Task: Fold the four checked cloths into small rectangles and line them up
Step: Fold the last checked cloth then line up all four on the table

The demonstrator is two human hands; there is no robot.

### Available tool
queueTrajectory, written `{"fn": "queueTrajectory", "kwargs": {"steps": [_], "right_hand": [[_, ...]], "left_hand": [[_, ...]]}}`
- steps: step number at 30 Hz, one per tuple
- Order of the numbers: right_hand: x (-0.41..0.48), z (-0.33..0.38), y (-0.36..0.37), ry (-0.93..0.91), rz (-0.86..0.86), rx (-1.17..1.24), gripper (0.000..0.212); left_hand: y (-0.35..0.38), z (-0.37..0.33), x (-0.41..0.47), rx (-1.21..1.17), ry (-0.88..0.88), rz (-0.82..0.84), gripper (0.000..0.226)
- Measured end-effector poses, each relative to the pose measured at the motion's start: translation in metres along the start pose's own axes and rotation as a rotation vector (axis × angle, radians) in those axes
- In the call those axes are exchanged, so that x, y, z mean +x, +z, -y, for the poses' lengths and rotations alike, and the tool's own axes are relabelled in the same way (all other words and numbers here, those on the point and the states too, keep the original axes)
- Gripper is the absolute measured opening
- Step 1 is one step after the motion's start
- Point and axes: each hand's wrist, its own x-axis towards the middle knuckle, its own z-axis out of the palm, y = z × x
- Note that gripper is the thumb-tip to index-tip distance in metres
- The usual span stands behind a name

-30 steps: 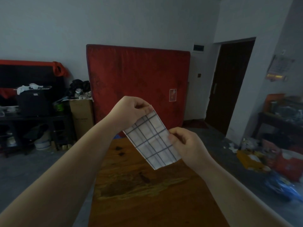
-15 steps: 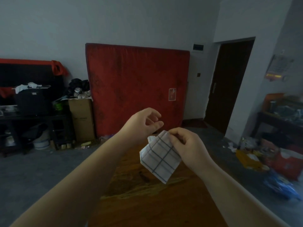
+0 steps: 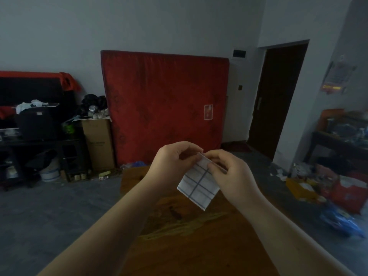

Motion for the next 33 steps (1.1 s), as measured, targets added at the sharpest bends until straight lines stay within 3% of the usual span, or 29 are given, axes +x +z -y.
{"fn": "queueTrajectory", "kwargs": {"steps": [3, 5, 7, 12, 17, 22, 33], "right_hand": [[0.003, -0.006, -0.002, 0.006, -0.112, -0.019, 0.022], [0.005, -0.011, -0.003, 0.046, -0.182, -0.028, 0.033], [0.008, -0.010, -0.006, 0.138, -0.152, 0.065, 0.041], [0.008, 0.000, -0.011, 0.181, -0.109, 0.335, 0.009], [0.006, 0.001, -0.010, 0.139, -0.124, 0.299, 0.006], [0.005, 0.002, -0.010, 0.119, -0.103, 0.307, 0.005], [0.000, 0.004, -0.014, 0.135, -0.147, 0.300, 0.017]], "left_hand": [[-0.002, 0.001, 0.001, -0.066, -0.018, -0.047, 0.017], [-0.003, 0.002, 0.002, -0.143, -0.043, -0.066, 0.015], [-0.004, 0.001, 0.003, -0.205, -0.069, -0.064, 0.012], [-0.002, -0.002, 0.004, -0.367, -0.149, -0.044, 0.008], [0.004, -0.006, 0.002, -0.345, -0.171, -0.002, 0.010], [0.011, -0.006, 0.003, -0.315, -0.190, -0.064, 0.008], [0.013, -0.009, -0.001, -0.357, -0.175, -0.036, 0.011]]}}
